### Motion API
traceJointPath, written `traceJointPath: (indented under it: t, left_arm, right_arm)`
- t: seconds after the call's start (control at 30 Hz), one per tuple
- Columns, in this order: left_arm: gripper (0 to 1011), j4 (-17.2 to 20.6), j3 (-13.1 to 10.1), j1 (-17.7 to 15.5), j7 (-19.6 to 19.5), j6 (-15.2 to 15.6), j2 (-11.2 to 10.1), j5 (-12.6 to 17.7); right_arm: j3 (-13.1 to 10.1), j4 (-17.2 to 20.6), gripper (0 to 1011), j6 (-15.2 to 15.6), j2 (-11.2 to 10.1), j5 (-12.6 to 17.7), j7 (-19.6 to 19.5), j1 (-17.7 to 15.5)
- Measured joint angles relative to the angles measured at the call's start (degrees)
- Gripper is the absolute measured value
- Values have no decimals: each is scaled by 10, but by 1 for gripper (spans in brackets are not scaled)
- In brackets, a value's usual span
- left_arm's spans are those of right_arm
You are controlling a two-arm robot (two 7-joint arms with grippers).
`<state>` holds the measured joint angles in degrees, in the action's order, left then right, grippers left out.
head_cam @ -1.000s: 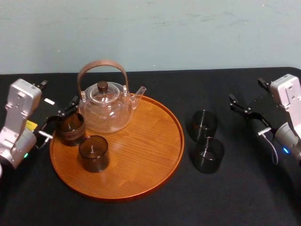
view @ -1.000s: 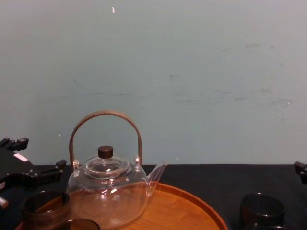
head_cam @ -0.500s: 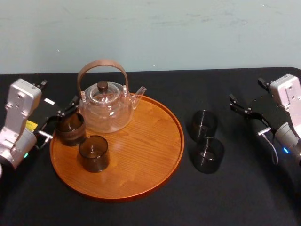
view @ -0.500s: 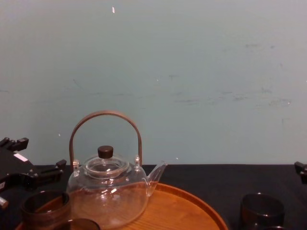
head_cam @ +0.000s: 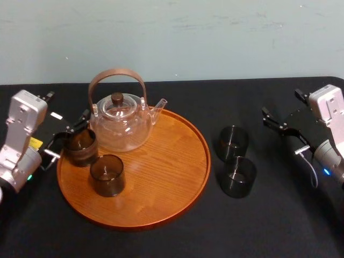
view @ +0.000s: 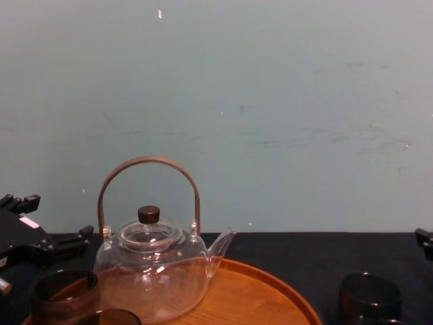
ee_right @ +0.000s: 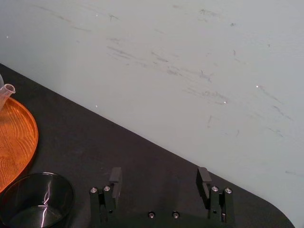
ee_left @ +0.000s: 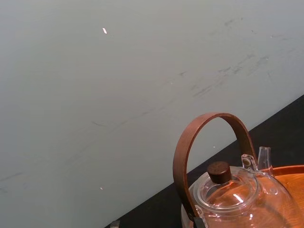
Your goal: Pick up the glass from the table and place it on the tray.
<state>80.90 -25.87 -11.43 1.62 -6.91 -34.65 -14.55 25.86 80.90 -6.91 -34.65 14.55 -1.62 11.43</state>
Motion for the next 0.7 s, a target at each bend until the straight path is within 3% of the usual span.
traceJointPath:
  t: [0.33,0.5,0.7]
  left_arm:
    - [1001,0,0,0,0,0,0,0]
    - [1001,0,0,0,0,0,0,0]
    - [1001,0,0,0,0,0,0,0]
  right_arm:
    - [0,0,1002,0,0,0,0,0]
    - [-11,4,1002,-6,-2,6,13,-7]
    - [-30,49,1002,-18,-28,7,32,-49]
